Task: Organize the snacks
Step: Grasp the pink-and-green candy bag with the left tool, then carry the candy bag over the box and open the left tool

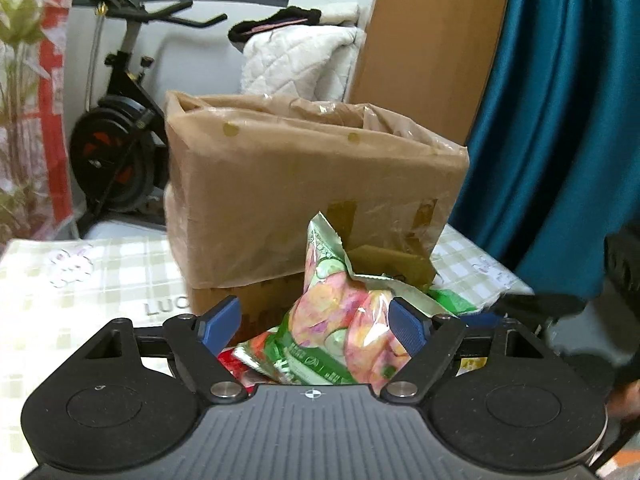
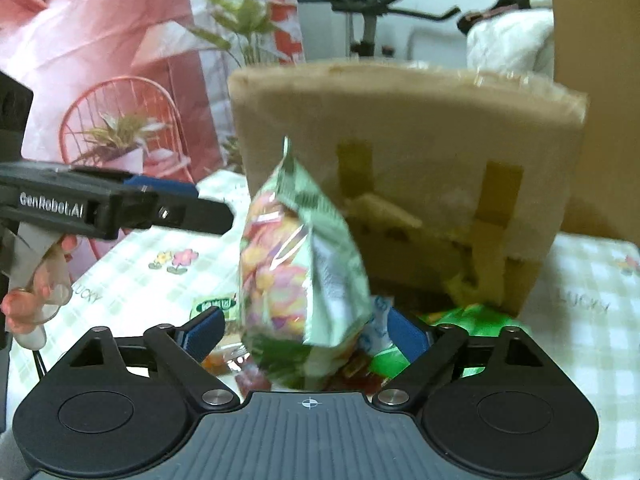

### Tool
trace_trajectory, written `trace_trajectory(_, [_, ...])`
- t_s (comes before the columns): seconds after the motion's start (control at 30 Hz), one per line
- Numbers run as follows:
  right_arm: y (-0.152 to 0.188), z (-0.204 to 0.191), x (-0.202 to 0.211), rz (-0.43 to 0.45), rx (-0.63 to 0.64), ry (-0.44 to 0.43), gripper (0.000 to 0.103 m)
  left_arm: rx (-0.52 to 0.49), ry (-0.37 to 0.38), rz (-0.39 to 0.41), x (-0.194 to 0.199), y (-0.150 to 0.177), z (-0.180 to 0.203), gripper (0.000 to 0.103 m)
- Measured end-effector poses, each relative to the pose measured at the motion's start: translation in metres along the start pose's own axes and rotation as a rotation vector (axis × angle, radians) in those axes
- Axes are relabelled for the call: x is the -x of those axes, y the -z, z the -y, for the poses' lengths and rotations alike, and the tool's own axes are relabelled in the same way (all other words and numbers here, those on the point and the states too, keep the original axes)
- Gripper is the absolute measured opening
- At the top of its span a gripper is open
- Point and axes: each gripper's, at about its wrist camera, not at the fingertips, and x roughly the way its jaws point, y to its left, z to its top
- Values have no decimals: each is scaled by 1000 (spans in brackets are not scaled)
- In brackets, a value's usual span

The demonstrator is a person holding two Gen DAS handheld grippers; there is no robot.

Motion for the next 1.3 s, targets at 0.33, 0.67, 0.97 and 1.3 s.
trace_trajectory(0.33, [5,-8,-21,-8,-3,42,71,67,198,-48,-48,5,-13,77])
trace_trajectory(0.67, [-14,-6,18,27,81,-15,46,5,228,52,4,-7,8,57])
trace_trajectory(0.97, [-102,-7,98,146,197,-97,46,-79,170,312,81,-65,49,57])
trace_trajectory(1.3, [-199,-3,117,318,462,46,46,-85,118,455,58,-138,58,61])
